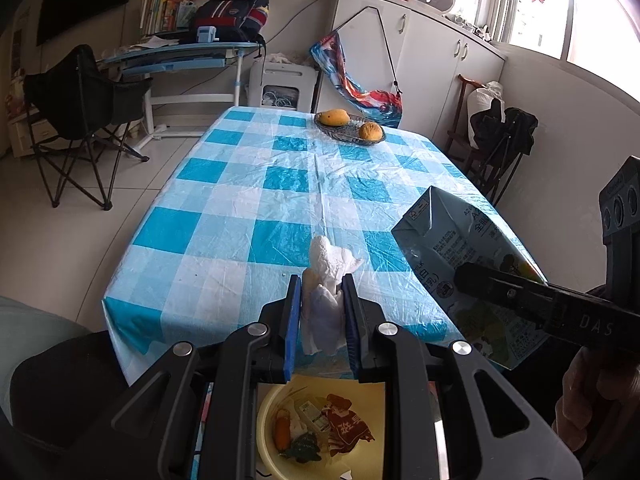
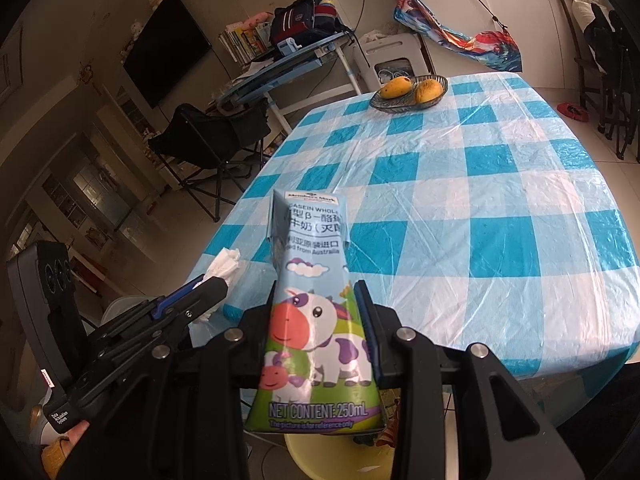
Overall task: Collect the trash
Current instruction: 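Drop the tissue and juice carton into the yellow basin with both grippers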
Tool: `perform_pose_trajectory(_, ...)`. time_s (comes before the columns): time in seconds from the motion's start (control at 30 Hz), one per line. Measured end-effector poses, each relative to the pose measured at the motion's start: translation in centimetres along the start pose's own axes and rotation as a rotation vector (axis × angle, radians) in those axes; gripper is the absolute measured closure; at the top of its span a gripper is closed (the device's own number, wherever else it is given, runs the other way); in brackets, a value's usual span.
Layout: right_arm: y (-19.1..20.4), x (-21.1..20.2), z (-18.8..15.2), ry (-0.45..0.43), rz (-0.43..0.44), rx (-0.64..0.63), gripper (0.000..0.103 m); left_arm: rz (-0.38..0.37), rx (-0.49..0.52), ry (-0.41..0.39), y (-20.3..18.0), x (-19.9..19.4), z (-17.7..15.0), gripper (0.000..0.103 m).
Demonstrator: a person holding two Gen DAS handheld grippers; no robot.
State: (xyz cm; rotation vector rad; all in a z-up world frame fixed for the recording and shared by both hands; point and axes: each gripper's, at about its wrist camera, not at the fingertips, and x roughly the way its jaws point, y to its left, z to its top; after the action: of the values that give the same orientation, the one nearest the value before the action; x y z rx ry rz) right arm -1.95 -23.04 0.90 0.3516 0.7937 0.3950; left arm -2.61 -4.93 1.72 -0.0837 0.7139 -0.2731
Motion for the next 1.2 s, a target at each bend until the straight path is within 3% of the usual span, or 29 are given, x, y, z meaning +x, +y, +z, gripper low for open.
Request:
perform_pose_trajectory(0.5,0.8,0.7,-3.2,0.113,0.024,0.045,0.067,-0.032,-0.003,0.094,-0.1,-1.2,-3.1,0.084)
perform_pose_trajectory(0.6,1.1,1.1,-3.7,0.15,0.023,0.045,0.063,-0.043,0.009,0.137,-0.4,-1.0,-3.9,0.083)
perform_pose_trajectory(0.8,1.0,0.5,-3.9,0.132,0.018,0.054,0.058,-0.018,0.024,0.149,-0.5,-1.0,-4.6,0.08)
perform_pose_trajectory(0.87,0.7,0.3,-3.9,0.121,0.013,0.063,0.056,-0.002,0.029,0.134,-0.3,-1.1,-4.7,0.076)
perform_pose_trajectory(1.0,0.4,-0.1,-3.9,0.088,-0.018,0.064,0.048,0.061,0.043,0.087,-0.2,-1.5,-4.6,0.058)
perform_pose_trajectory(1.2,1.1,-0.9,-3.7,0.01,-0.122,0.0,0.034,0.132,0.051,-0.005,0.1,-2.5,-4.3,0.035)
